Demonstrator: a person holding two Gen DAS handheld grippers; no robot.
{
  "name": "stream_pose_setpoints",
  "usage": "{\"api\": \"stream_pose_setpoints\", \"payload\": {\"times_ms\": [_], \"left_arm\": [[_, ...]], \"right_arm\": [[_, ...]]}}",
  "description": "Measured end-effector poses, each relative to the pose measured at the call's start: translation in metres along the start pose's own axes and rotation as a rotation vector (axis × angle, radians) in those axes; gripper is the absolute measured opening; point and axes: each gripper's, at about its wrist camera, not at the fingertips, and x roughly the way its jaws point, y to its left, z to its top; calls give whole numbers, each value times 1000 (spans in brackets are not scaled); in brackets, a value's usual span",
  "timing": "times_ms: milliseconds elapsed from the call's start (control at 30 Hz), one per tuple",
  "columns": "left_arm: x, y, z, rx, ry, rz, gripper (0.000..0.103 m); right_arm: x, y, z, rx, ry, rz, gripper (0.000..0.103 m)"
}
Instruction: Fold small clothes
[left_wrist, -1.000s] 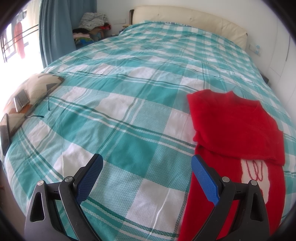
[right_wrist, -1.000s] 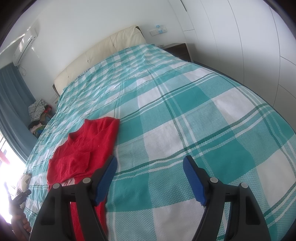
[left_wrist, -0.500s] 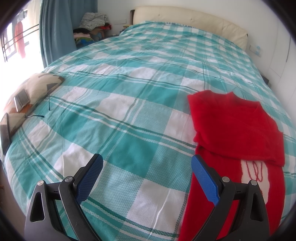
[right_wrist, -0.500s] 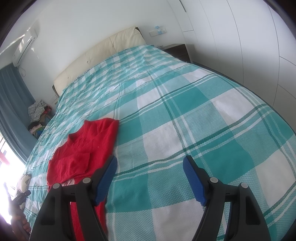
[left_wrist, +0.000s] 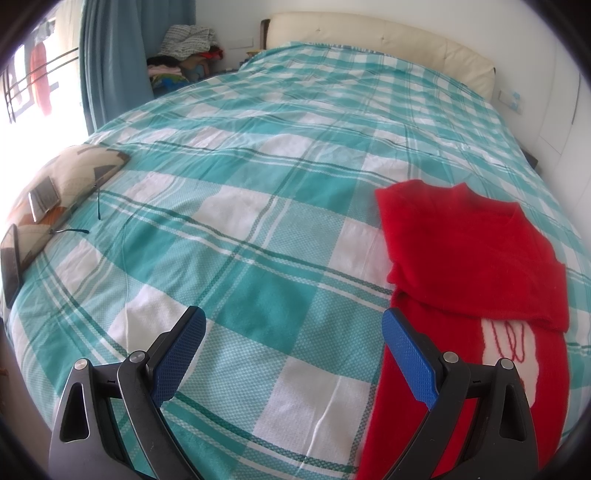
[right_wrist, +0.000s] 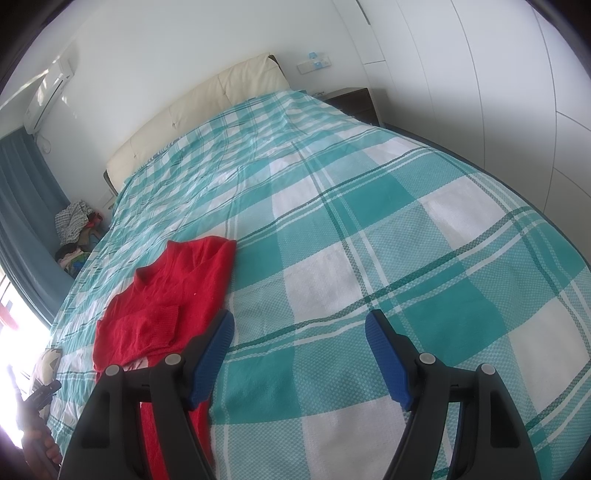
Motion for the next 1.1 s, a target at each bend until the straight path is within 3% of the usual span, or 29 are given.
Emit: {"api": "stream_pose_setpoints", "payload": {"times_ms": [1100], "left_arm": [[-1,1,-1,-2,-4,1,97]], "right_arm": [[-1,-2,1,2,-3,0,73]]}}
